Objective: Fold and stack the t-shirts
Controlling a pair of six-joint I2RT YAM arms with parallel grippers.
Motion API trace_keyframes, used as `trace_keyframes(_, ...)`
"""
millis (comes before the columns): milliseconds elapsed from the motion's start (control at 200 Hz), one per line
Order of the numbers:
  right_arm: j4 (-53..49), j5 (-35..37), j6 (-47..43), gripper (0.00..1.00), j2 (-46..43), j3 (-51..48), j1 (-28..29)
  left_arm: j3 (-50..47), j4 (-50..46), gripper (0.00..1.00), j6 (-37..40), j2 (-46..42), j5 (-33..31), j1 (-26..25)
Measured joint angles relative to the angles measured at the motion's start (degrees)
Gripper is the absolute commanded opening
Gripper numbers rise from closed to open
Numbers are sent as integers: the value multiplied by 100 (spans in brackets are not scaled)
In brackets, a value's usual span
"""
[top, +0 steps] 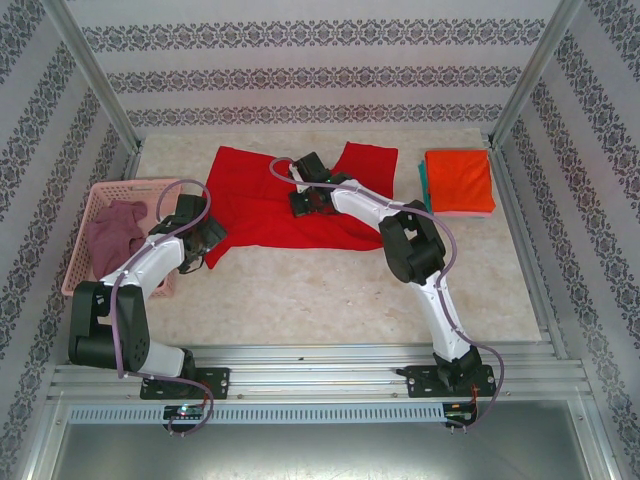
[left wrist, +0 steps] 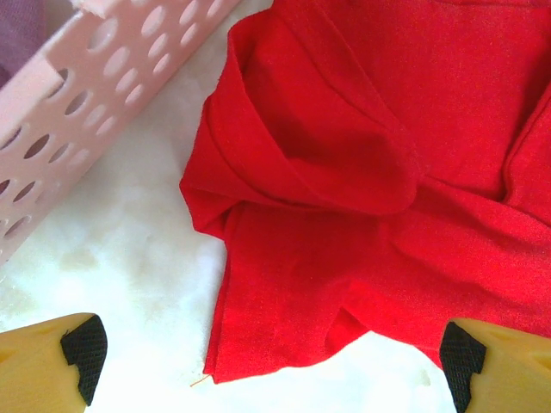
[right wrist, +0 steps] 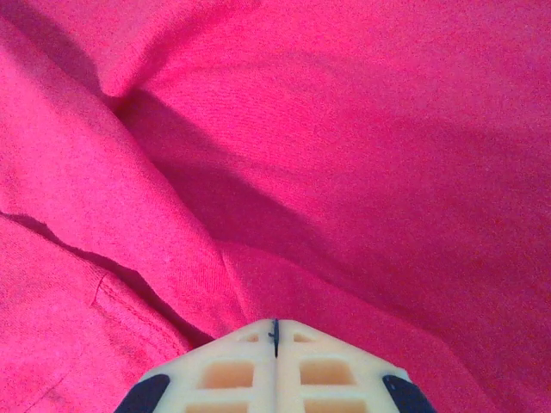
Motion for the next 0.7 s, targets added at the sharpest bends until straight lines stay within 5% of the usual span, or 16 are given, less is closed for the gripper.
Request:
trace_keyframes(480,726,59,-205,0,-1600,-977,-85,-2,-11,100,0,-87,22,0)
trace_keyframes(699,1303,173,-249,0,-2441,-2422,-70,-24,-37,100,-50,-330,26,0)
